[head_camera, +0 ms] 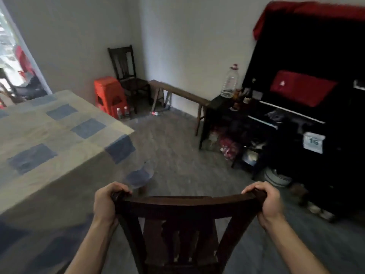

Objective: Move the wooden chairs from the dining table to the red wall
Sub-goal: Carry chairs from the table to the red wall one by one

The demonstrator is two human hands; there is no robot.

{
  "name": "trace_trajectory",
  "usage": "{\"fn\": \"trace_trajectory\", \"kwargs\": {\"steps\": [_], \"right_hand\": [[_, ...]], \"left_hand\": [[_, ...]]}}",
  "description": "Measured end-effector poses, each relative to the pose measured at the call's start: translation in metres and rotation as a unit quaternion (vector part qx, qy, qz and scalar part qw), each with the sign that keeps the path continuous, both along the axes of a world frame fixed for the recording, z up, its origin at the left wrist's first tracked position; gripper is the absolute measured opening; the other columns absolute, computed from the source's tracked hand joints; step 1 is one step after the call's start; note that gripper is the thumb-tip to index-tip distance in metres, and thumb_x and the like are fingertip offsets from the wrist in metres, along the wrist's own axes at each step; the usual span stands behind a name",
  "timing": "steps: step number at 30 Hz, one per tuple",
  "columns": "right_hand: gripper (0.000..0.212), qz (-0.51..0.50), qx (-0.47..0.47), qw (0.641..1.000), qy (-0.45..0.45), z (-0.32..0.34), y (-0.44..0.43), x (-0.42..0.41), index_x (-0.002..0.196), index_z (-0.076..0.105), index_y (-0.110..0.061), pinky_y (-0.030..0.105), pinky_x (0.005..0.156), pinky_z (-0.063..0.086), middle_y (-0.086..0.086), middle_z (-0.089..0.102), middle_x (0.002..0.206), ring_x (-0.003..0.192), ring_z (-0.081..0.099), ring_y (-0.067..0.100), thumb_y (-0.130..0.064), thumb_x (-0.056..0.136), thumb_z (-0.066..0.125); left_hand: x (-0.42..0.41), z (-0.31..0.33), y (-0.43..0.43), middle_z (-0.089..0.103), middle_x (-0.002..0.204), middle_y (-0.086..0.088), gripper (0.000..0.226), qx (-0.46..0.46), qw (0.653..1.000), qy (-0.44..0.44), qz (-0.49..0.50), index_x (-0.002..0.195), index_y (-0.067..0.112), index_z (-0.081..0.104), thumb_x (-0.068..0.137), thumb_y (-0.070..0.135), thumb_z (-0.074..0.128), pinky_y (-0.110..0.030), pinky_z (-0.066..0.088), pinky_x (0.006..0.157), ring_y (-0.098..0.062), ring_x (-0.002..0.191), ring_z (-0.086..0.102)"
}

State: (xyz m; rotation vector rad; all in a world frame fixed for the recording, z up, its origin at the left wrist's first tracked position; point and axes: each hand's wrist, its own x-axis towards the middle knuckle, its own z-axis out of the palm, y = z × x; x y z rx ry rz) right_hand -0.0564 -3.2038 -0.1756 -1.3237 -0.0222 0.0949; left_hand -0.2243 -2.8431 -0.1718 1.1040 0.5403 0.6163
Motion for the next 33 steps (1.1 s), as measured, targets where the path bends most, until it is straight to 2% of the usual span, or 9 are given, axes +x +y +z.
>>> {"fn": "trace_trajectory", "kwargs": {"steps": [3, 6, 12, 15, 17, 22, 27, 29, 33], "right_hand": [[0.044, -0.121, 0.027, 0.992, -0.015, 0.023, -0.085, -0.004, 0.052, 0.066, 0.000, 0.043, 0.072, 0.045, 0.023, 0.063, 0.059, 0.064, 0.058, 0.034, -0.006, 0.088, 0.040], [0.047, -0.217, 0.049, 0.974, -0.031, 0.041, -0.161, -0.007, 0.051, 0.065, 0.000, 0.040, 0.068, 0.046, 0.019, 0.062, 0.057, 0.059, 0.062, 0.026, -0.004, 0.090, 0.039], [0.044, -0.378, 0.083, 0.918, -0.084, 0.069, -0.309, 0.001, 0.050, 0.066, -0.005, 0.034, 0.063, 0.049, 0.017, 0.062, 0.057, 0.058, 0.060, 0.029, -0.004, 0.086, 0.040], [0.046, -0.438, 0.092, 0.887, -0.114, 0.078, -0.378, 0.006, 0.050, 0.065, -0.004, 0.028, 0.057, 0.050, 0.015, 0.061, 0.054, 0.054, 0.060, 0.027, 0.001, 0.086, 0.038], [0.045, -0.467, 0.087, 0.870, -0.134, 0.085, -0.425, 0.010, 0.050, 0.066, -0.006, 0.028, 0.057, 0.051, 0.014, 0.062, 0.055, 0.055, 0.061, 0.026, 0.000, 0.085, 0.038], [0.040, -0.549, 0.047, 0.821, -0.152, 0.086, -0.524, 0.009, 0.051, 0.069, -0.008, 0.028, 0.060, 0.051, 0.014, 0.065, 0.057, 0.058, 0.062, 0.024, -0.007, 0.081, 0.042], [0.040, -0.621, 0.074, 0.767, -0.144, 0.085, -0.613, 0.016, 0.049, 0.068, -0.010, 0.024, 0.056, 0.052, 0.009, 0.062, 0.052, 0.053, 0.062, 0.023, -0.007, 0.079, 0.042], [0.041, -0.648, 0.087, 0.744, -0.142, 0.083, -0.648, 0.024, 0.049, 0.067, -0.009, 0.022, 0.053, 0.051, 0.010, 0.060, 0.051, 0.050, 0.062, 0.022, -0.005, 0.080, 0.041], [0.043, -0.706, 0.067, 0.692, -0.136, 0.082, -0.709, 0.049, 0.047, 0.066, -0.010, 0.024, 0.055, 0.051, 0.010, 0.060, 0.051, 0.051, 0.060, 0.023, -0.004, 0.080, 0.040]], "left_hand": [[0.081, 0.025, -0.064, 0.061, 0.052, -0.004, 0.043, -0.007, 0.994, -0.019, -0.110, 0.043, 0.015, 0.064, 0.077, 0.002, 0.042, -0.034, 0.047, 0.068, -0.020, 0.056, 0.059], [0.153, 0.045, -0.136, 0.059, 0.049, -0.001, 0.042, -0.007, 0.981, -0.037, -0.192, 0.042, 0.016, 0.064, 0.076, 0.004, 0.042, -0.021, 0.051, 0.057, -0.016, 0.051, 0.060], [0.278, 0.084, -0.299, 0.061, 0.054, -0.003, 0.022, 0.000, 0.933, -0.059, -0.354, 0.044, 0.015, 0.064, 0.060, 0.014, 0.049, -0.033, 0.047, 0.068, -0.021, 0.060, 0.057], [0.328, 0.096, -0.389, 0.060, 0.052, -0.005, 0.033, -0.002, 0.912, -0.077, -0.403, 0.044, 0.014, 0.062, 0.069, 0.008, 0.043, -0.022, 0.053, 0.060, -0.019, 0.055, 0.060], [0.357, 0.106, -0.452, 0.058, 0.052, -0.007, 0.023, -0.018, 0.893, -0.085, -0.441, 0.043, 0.013, 0.061, 0.061, 0.012, 0.047, -0.021, 0.053, 0.057, -0.021, 0.053, 0.060], [0.420, 0.110, -0.590, 0.057, 0.056, -0.009, 0.012, -0.044, 0.845, -0.056, -0.529, 0.046, 0.012, 0.059, 0.051, 0.022, 0.056, -0.033, 0.050, 0.066, -0.027, 0.057, 0.056], [0.478, 0.104, -0.733, 0.057, 0.054, -0.008, 0.013, -0.064, 0.796, -0.046, -0.600, 0.045, 0.012, 0.058, 0.053, 0.021, 0.054, -0.025, 0.053, 0.057, -0.024, 0.052, 0.057], [0.503, 0.096, -0.790, 0.056, 0.058, -0.011, 0.014, -0.064, 0.776, -0.037, -0.627, 0.050, 0.008, 0.057, 0.052, 0.021, 0.056, -0.029, 0.052, 0.060, -0.026, 0.055, 0.056], [0.555, 0.078, -0.903, 0.055, 0.061, -0.014, 0.018, -0.070, 0.743, -0.013, -0.665, 0.054, 0.005, 0.054, 0.068, 0.012, 0.048, -0.040, 0.046, 0.069, -0.030, 0.060, 0.053]]}}
